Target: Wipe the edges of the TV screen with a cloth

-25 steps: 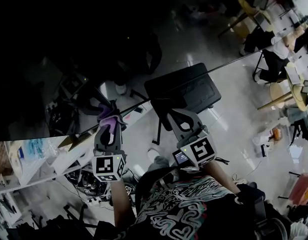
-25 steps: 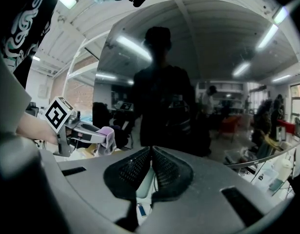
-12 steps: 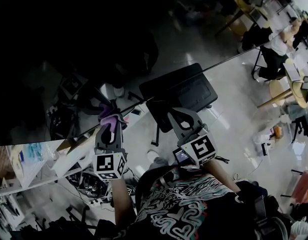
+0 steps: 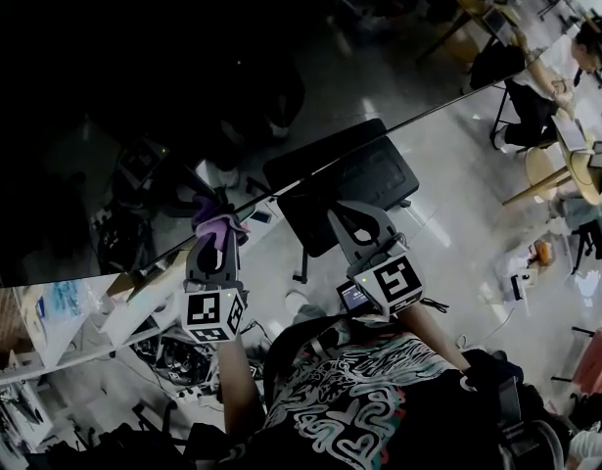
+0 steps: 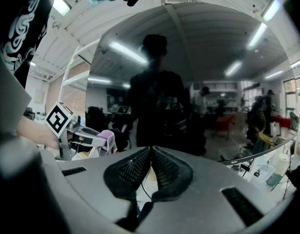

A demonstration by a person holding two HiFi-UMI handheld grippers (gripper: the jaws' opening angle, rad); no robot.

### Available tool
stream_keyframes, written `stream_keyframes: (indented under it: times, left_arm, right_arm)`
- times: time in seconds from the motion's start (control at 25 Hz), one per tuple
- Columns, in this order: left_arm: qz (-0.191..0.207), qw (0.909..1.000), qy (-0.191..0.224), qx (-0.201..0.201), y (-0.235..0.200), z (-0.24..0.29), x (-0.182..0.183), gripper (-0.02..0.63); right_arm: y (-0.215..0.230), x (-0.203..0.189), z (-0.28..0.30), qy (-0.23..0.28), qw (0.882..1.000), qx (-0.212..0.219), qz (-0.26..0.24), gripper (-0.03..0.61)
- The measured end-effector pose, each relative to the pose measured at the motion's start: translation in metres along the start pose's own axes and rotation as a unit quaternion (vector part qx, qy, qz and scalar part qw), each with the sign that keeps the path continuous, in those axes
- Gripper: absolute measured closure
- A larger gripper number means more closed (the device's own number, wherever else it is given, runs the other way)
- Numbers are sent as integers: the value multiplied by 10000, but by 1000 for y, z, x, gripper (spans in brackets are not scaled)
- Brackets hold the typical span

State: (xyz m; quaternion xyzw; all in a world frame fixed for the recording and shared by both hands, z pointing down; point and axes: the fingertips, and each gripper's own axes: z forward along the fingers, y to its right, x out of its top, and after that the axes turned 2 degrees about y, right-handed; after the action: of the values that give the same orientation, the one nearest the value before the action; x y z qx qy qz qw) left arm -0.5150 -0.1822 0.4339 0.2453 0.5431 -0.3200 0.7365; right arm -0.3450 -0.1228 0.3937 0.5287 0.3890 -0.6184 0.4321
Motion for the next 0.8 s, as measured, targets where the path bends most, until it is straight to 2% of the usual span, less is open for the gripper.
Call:
stream_keyframes:
  times: [0.8]
  left_arm:
    - [3, 10000, -66, -26, 36, 28, 7, 545]
  right_arm:
    - [57, -7, -33, 96, 9997, -194, 138, 545]
